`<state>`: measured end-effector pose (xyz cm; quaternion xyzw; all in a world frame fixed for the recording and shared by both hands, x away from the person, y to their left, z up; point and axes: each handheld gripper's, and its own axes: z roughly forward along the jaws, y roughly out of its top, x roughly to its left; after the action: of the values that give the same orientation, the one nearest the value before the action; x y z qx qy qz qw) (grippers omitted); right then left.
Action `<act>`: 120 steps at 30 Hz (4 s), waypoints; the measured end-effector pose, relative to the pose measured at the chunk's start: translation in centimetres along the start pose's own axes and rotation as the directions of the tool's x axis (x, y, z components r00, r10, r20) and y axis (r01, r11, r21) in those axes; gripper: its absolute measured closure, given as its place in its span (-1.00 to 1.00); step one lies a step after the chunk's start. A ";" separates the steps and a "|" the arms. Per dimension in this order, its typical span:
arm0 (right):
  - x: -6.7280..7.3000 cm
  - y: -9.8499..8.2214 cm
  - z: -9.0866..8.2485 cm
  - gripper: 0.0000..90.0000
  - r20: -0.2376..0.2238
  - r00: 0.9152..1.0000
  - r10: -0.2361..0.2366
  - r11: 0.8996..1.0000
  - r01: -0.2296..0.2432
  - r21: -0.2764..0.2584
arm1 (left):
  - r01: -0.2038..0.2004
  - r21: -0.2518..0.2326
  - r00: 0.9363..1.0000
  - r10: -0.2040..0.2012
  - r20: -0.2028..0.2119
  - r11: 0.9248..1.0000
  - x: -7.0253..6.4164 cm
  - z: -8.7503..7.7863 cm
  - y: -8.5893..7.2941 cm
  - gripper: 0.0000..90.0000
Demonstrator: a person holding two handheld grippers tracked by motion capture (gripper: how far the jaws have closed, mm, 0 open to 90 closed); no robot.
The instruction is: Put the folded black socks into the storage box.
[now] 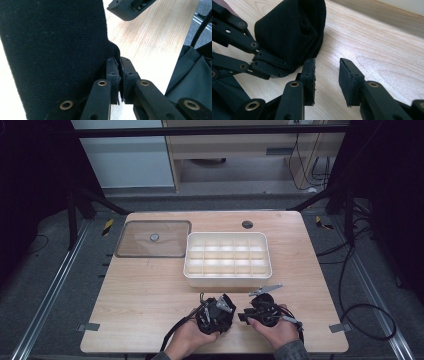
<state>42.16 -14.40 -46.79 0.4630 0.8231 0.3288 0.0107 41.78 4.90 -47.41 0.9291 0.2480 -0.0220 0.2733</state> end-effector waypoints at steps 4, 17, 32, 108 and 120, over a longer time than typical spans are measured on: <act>0.0 0.0 0.1 0.46 0.001 1.000 -0.005 1.000 0.005 0.002 | 0.003 -0.002 1.000 -0.003 0.002 1.000 0.0 0.0 0.0 0.91; -0.1 -0.2 0.2 0.45 0.001 1.000 0.000 1.000 0.000 0.005 | 0.013 -0.019 1.000 -0.013 0.012 1.000 0.0 0.3 -0.3 0.91; -0.5 -0.3 -0.2 0.42 0.007 1.000 0.010 1.000 -0.009 -0.009 | 0.020 -0.033 1.000 -0.020 0.008 0.999 -0.1 -0.4 0.2 0.81; -0.8 -0.3 -0.9 0.32 0.013 0.999 0.031 0.999 -0.031 -0.022 | 0.085 -0.164 0.996 -0.089 -0.019 0.983 1.5 -4.0 2.0 0.30; -0.8 -0.1 -1.2 0.30 0.016 1.000 0.027 0.999 -0.026 -0.032 | 0.093 -0.209 0.995 -0.101 -0.028 0.974 2.0 -5.7 1.9 0.25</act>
<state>42.14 -15.74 -46.11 0.4763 0.8114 0.3382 0.0206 43.88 7.31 -41.99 0.8826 0.2992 0.0082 0.3624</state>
